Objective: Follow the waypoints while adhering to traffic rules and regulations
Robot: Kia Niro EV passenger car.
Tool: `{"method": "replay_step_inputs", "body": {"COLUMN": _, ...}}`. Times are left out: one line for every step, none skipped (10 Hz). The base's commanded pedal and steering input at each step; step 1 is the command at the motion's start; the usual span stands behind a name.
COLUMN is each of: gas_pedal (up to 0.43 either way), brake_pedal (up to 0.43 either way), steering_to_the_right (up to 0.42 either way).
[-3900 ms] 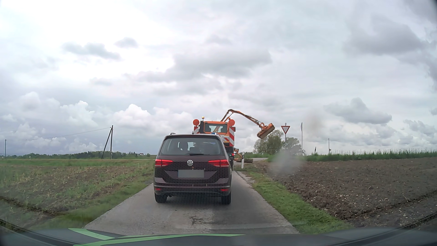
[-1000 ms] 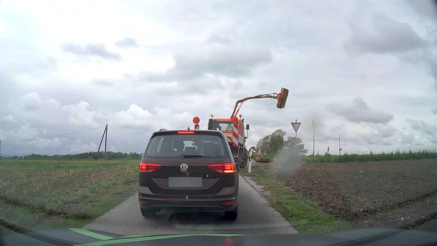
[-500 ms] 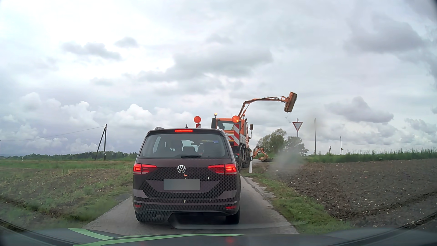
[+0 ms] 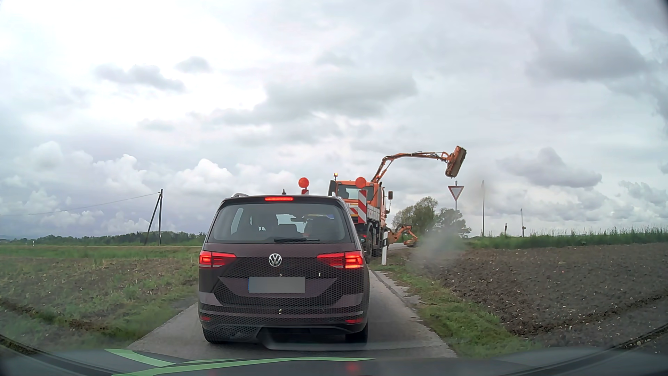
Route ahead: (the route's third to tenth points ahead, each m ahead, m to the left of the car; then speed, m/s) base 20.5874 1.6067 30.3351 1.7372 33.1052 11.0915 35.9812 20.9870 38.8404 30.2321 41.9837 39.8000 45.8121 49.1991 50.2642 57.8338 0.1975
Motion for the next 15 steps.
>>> {"method": "replay_step_inputs", "body": {"gas_pedal": 0.0, "brake_pedal": 0.183, "steering_to_the_right": -0.008}}
{"method": "replay_step_inputs", "body": {"gas_pedal": 0.0, "brake_pedal": 0.195, "steering_to_the_right": -0.007}}
{"method": "replay_step_inputs", "body": {"gas_pedal": 0.0, "brake_pedal": 0.195, "steering_to_the_right": -0.007}}
{"method": "replay_step_inputs", "body": {"gas_pedal": 0.0, "brake_pedal": 0.195, "steering_to_the_right": -0.006}}
{"method": "replay_step_inputs", "body": {"gas_pedal": 0.0, "brake_pedal": 0.195, "steering_to_the_right": -0.007}}
{"method": "replay_step_inputs", "body": {"gas_pedal": 0.0, "brake_pedal": 0.201, "steering_to_the_right": -0.007}}
{"method": "replay_step_inputs", "body": {"gas_pedal": 0.0, "brake_pedal": 0.207, "steering_to_the_right": -0.007}}
{"method": "replay_step_inputs", "body": {"gas_pedal": 0.0, "brake_pedal": 0.207, "steering_to_the_right": -0.007}}
{"method": "replay_step_inputs", "body": {"gas_pedal": 0.0, "brake_pedal": 0.207, "steering_to_the_right": -0.007}}
{"method": "replay_step_inputs", "body": {"gas_pedal": 0.0, "brake_pedal": 0.207, "steering_to_the_right": -0.006}}
{"method": "replay_step_inputs", "body": {"gas_pedal": 0.0, "brake_pedal": 0.207, "steering_to_the_right": -0.007}}
{"method": "replay_step_inputs", "body": {"gas_pedal": 0.0, "brake_pedal": 0.207, "steering_to_the_right": -0.007}}
{"method": "replay_step_inputs", "body": {"gas_pedal": 0.0, "brake_pedal": 0.207, "steering_to_the_right": -0.007}}
{"method": "replay_step_inputs", "body": {"gas_pedal": 0.0, "brake_pedal": 0.213, "steering_to_the_right": -0.007}}
{"method": "replay_step_inputs", "body": {"gas_pedal": 0.0, "brake_pedal": 0.213, "steering_to_the_right": -0.007}}
